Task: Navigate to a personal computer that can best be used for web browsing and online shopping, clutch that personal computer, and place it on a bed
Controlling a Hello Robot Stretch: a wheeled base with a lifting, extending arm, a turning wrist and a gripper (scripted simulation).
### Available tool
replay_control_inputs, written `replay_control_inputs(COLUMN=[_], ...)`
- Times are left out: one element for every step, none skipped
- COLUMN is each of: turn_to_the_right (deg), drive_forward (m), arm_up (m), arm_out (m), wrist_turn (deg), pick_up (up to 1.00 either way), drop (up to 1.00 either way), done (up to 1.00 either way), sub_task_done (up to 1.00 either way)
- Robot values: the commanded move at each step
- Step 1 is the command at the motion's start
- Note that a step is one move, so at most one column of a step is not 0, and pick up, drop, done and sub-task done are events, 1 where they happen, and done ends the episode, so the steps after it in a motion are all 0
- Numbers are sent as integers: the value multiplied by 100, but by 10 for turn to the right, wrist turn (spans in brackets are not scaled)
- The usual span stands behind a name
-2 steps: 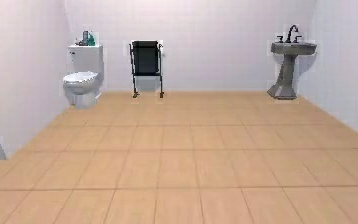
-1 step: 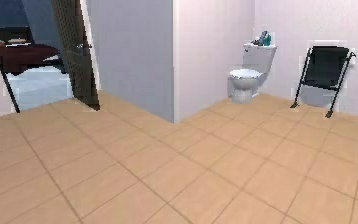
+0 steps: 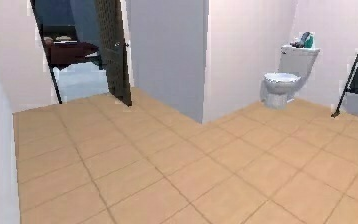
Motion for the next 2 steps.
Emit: replay_control_inputs(turn_to_the_right=[0, -330], drive_forward=[60, 0], arm_up=[0, 0], arm_out=[0, 0], wrist_turn=[0, 0], pick_up=[0, 0], drop=[0, 0], done=[0, 0], sub_task_done=[0, 0])
